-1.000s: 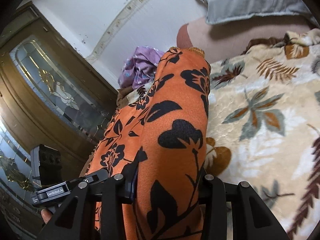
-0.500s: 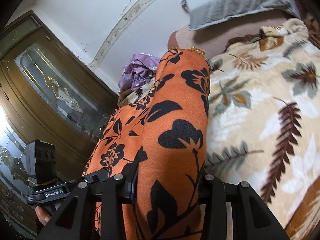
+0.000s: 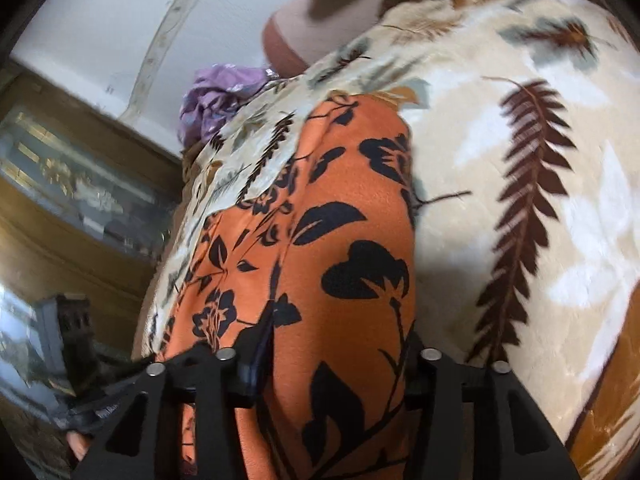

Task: Fold small clothes

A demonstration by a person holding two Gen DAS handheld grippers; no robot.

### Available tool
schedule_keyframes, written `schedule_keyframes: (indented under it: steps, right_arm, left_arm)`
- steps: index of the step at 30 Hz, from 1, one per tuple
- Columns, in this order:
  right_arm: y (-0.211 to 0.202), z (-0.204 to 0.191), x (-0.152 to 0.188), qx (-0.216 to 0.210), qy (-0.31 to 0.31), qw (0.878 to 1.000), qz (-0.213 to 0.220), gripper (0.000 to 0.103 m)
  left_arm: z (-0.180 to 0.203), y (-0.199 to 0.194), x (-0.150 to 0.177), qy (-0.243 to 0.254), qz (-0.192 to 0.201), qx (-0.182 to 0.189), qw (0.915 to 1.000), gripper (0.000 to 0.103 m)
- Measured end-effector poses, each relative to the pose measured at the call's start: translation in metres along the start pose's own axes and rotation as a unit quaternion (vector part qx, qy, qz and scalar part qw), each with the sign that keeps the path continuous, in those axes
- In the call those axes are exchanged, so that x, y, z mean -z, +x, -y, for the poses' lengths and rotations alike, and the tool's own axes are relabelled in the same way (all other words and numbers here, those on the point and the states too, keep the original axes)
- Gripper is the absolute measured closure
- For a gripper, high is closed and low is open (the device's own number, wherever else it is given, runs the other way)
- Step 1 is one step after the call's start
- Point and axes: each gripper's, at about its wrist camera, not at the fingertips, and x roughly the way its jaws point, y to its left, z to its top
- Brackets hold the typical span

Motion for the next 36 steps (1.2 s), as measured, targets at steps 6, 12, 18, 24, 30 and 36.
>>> schedule_keyframes:
  steps: [6,12,18,24,30,36]
  right_arm:
    - [-0.049,-0.009,0.01,0.041,-0.018,0.997,0.059,0.044]
    - [-0.092,-0.046,0.038,0.058,-0.1,0.986,0.119,0.044]
    - [-0.063,-0.053,0.057,0.069,-0.109,0.99,0.06,0.045]
    - [-0.06,-0.051,0.057,0.09,-0.093,0.991,0.041,0.044]
    - [-0.115,-0.083,0.049,0.112,-0.121,0.98,0.112,0.044]
    - [-0.156,-0.122,0.055,0.149,-0.168,0.96,0.165,0.044]
  left_arm:
    - [0.011,-0.033,0.0,0.032,0.034,-0.047,0.9978,0.059]
    - [0.022,-0.066,0.009,0.062,0.092,-0.117,0.9869,0.051]
    - [0.021,-0.056,0.02,0.074,0.086,-0.167,0.9795,0.051]
    - [0.008,-0.044,0.02,0.053,0.059,-0.175,0.9813,0.051]
    - [0.027,-0.091,0.013,0.058,0.132,-0.208,0.9674,0.025]
    - [0.05,-0.143,0.014,0.069,0.202,-0.22,0.952,0.021]
